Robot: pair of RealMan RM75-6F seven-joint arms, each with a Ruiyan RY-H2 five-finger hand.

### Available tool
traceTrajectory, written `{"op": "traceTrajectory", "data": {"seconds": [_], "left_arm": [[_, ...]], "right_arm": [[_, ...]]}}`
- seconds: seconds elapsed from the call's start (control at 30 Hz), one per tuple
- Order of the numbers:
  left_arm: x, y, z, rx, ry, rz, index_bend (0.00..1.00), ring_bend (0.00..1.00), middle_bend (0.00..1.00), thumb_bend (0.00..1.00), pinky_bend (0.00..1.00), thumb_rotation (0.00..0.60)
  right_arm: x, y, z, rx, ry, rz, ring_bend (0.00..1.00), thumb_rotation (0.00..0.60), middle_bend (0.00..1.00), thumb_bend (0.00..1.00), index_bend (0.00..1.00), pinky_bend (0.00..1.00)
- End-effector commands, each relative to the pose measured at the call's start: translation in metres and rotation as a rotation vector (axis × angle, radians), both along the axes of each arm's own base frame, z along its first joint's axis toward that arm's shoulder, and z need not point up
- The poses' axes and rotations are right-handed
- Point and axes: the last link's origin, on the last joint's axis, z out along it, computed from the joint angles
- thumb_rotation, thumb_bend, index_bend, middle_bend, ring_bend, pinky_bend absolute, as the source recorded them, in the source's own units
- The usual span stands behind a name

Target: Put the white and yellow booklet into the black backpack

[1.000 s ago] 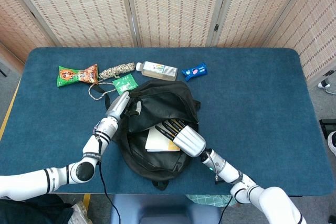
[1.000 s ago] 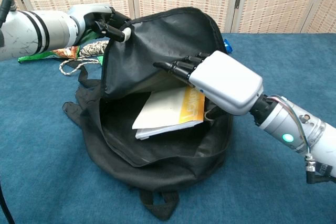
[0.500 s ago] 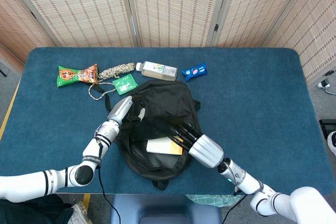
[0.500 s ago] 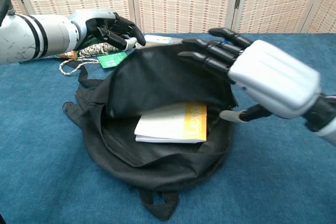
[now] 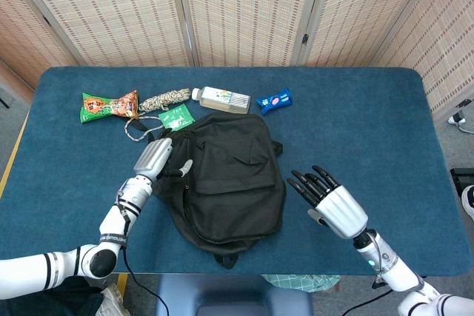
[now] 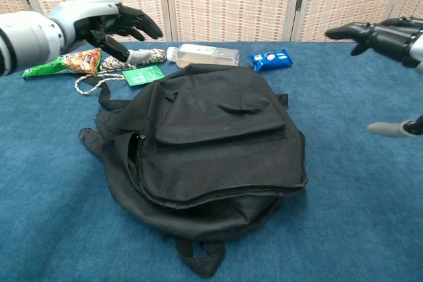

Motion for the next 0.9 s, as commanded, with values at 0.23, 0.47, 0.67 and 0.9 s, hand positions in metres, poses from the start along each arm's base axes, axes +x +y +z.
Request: {"op": "traceTrajectory", "data": {"seconds": [0.23, 0.47, 0.67, 0.9], "left_arm": [[-0.075, -0.033, 0.041, 0.295, 0.279, -0.021, 0.34, 0.19, 0.22, 0.47, 0.04, 0.600], [-0.126, -0.077, 0.066, 0.409, 0.322, 0.060, 0.30, 0.18, 0.22, 0.47, 0.00, 0.600], [-0.157, -0.116, 0.080, 0.462, 0.356, 0.106, 0.27, 0.16, 0.19, 0.46, 0.00, 0.600], [-0.164, -0.154, 0.079, 0.446, 0.355, 0.126, 0.27, 0.16, 0.19, 0.46, 0.00, 0.600]], "right_arm": [[-0.046, 0.002, 0.054, 0.040, -0.058, -0.289, 0.20, 0.600, 0.10, 0.31, 0.10, 0.13], [-0.071, 0.019, 0.081, 0.035, -0.097, -0.455, 0.09, 0.600, 0.00, 0.31, 0.00, 0.02], [-0.085, 0.038, 0.096, -0.015, -0.117, -0.557, 0.07, 0.600, 0.00, 0.31, 0.00, 0.00], [-0.091, 0.055, 0.098, -0.103, -0.133, -0.618, 0.10, 0.600, 0.00, 0.31, 0.00, 0.00]]}}
